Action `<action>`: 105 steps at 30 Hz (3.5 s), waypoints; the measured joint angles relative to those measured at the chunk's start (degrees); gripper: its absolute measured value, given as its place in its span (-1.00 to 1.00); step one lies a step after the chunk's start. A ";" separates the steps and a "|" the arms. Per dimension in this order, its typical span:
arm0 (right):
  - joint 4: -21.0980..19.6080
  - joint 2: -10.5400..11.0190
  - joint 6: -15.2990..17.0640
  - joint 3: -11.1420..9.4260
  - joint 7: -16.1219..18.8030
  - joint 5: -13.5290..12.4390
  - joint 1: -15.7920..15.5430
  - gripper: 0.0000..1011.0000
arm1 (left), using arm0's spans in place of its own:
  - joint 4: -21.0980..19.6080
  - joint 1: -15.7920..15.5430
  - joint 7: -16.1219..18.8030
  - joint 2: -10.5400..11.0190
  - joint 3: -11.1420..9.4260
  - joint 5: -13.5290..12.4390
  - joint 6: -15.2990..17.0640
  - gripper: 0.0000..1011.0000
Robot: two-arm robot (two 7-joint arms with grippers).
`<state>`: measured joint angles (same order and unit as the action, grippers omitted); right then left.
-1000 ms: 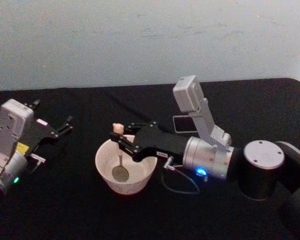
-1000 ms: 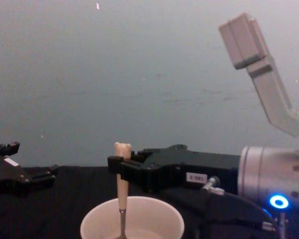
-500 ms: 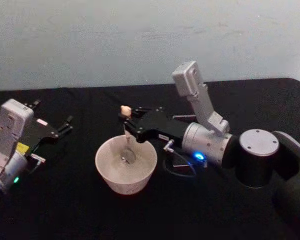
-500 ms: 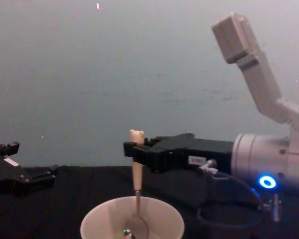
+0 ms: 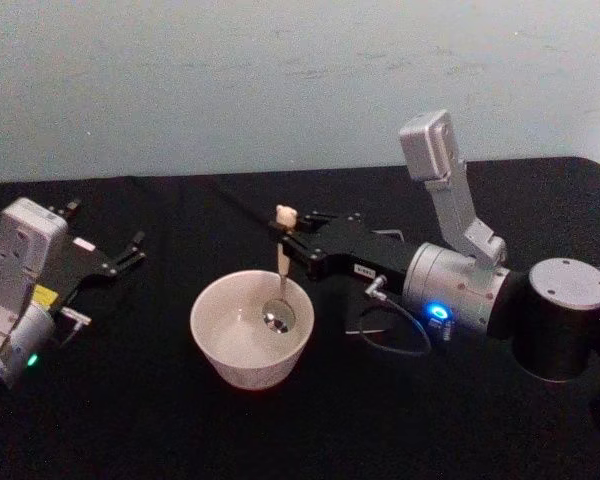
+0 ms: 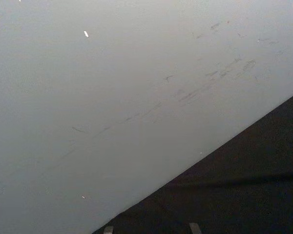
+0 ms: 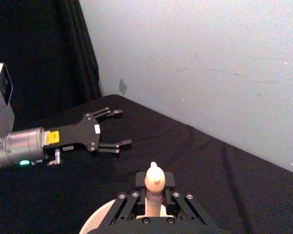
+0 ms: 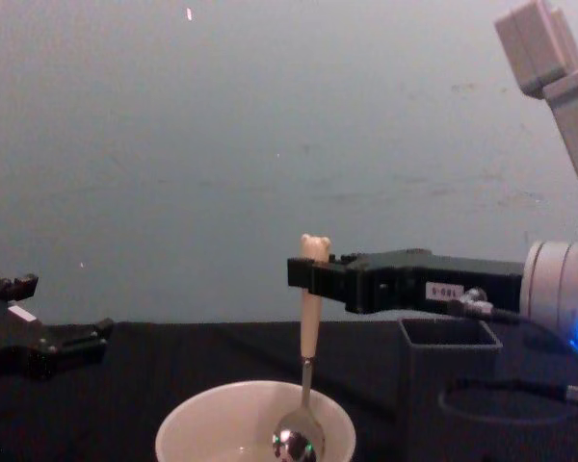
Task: Pick up the stirring spoon with one hand, stir inside the cup, then place it back in its original position.
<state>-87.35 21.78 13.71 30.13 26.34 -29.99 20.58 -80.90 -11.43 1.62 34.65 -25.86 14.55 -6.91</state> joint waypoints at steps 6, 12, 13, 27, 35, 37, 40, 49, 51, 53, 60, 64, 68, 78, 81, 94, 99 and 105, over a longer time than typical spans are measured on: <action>-0.75 0.04 1.88 -1.00 -1.08 -2.48 0.12 -0.58 | 0.00 0.00 0.00 0.00 0.00 0.00 0.00 0.98; -1.95 0.01 5.18 -2.94 -3.13 -6.35 0.71 -0.58 | 0.00 0.00 0.00 0.00 0.00 0.00 0.00 0.98; -2.34 0.03 5.88 -3.51 -3.68 -7.27 0.80 -0.58 | 0.00 0.00 0.00 0.00 0.00 0.00 0.00 0.98; -6.38 1.70 9.35 -9.39 -7.79 -15.23 0.40 -0.58 | 0.00 0.00 0.00 0.00 0.00 0.00 0.00 0.98; -7.78 4.55 8.21 -12.15 -7.93 -17.85 -0.96 -0.58 | 0.00 0.00 0.00 0.00 0.00 0.00 0.00 0.98; -7.96 5.11 7.71 -12.48 -7.93 -18.03 -1.27 -0.58 | 0.00 0.00 0.00 0.00 0.00 0.00 0.00 0.98; -8.24 6.09 6.50 -12.92 -8.02 -18.13 -1.91 -0.58 | 0.00 0.00 0.00 0.00 0.00 0.00 0.00 0.98; -7.92 8.32 3.66 -12.55 -8.58 -17.61 -3.07 -0.58 | 0.00 0.00 0.00 0.00 0.00 0.00 0.00 0.98; -7.48 8.61 3.18 -11.95 -8.70 -17.31 -3.10 -0.58 | 0.00 0.00 0.00 0.00 0.00 0.00 0.00 0.98; -7.09 8.72 2.92 -11.47 -8.80 -17.12 -3.09 -0.58 | 0.00 0.00 0.00 0.00 0.00 0.00 0.00 0.98; -5.44 9.01 1.89 -9.03 -9.10 -15.90 -2.71 -0.58 | 0.00 0.00 0.00 0.00 0.00 0.00 0.00 0.98; -4.84 9.26 1.60 -7.95 -9.09 -15.10 -2.74 -0.58 | 0.00 0.00 0.00 0.00 0.00 0.00 0.00 0.98; -4.50 9.56 1.56 -7.05 -8.86 -14.50 -3.13 -0.58 | 0.00 0.00 0.00 0.00 0.00 0.00 0.00 0.98; -3.38 9.40 1.63 -5.72 -8.88 -13.01 -3.83 -0.58 | 0.00 0.00 0.00 0.00 0.00 0.00 0.00 0.98; -2.84 9.10 1.69 -5.50 -9.08 -12.51 -3.88 -0.58 | 0.00 0.00 0.00 0.00 0.00 0.00 0.00 0.98; -1.04 7.95 2.29 -5.13 -9.39 -10.60 -4.11 -0.58 | 0.00 0.00 0.00 0.00 0.00 0.00 0.00 0.98; -0.95 7.75 2.42 -5.25 -9.34 -10.12 -4.22 -0.58 | 0.00 0.00 0.00 0.00 0.00 0.00 0.00 0.98; -1.02 7.79 2.36 -5.30 -9.08 -9.85 -4.33 -0.58 | 0.00 0.00 0.00 0.00 0.00 0.00 0.00 0.98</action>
<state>-88.37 29.57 16.07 24.83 17.26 -39.84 16.25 -80.90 -11.43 1.62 34.64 -25.86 14.55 -6.91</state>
